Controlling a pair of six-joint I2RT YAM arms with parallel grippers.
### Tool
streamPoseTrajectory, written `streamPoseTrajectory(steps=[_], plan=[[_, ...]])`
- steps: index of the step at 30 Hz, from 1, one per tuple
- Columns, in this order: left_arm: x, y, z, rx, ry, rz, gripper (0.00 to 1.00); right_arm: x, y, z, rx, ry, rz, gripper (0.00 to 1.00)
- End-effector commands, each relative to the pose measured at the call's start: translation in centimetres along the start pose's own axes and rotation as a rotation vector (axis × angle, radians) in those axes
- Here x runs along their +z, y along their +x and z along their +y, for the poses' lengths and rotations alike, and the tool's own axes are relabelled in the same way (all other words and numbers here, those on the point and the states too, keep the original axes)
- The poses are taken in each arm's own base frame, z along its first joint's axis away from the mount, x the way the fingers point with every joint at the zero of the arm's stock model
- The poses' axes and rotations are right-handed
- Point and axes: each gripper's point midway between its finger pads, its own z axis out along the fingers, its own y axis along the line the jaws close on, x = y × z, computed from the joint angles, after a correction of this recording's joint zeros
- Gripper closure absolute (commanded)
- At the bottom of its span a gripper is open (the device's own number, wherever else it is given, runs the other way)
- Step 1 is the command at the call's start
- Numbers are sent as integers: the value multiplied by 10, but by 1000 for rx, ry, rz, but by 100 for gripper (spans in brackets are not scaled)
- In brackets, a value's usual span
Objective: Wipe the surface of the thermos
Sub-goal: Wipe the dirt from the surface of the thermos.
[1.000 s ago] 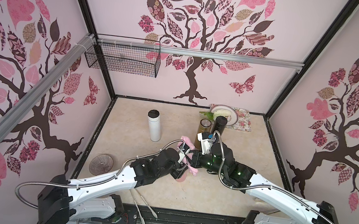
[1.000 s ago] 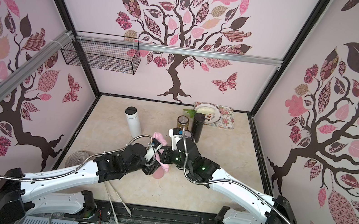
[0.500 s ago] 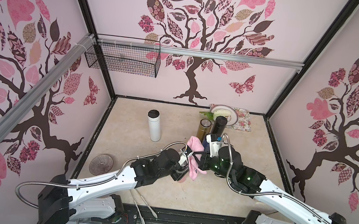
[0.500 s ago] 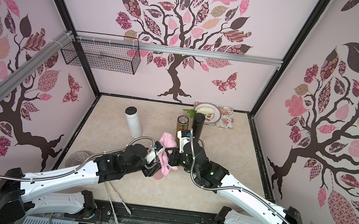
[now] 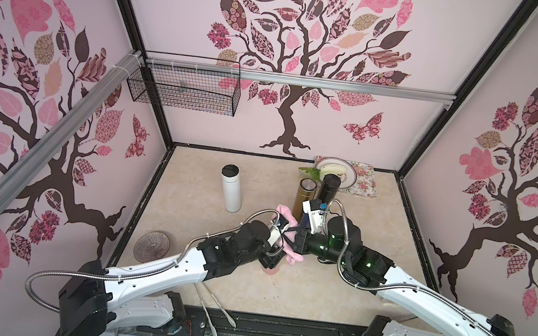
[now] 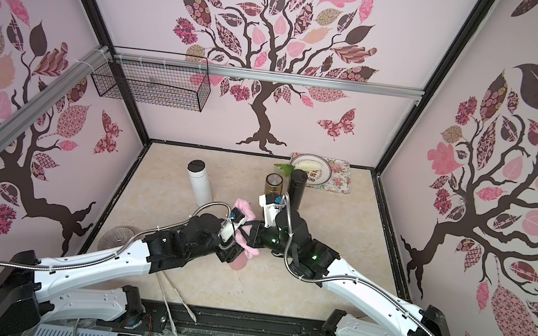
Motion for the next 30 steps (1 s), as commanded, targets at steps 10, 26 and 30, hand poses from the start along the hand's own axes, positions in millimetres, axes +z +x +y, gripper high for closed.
streamPoseTrajectory(steps=[10, 26, 30], plan=[[14, 29, -9, 14, 47, 93, 42, -8, -12, -44, -23, 243, -98, 100], [23, 38, -2, -1, 3, 116, 41, -88, -54, 2, -97, 166, -318, 100], [27, 41, 0, -1, -9, 131, 60, -117, -54, -3, -91, 197, -368, 100]])
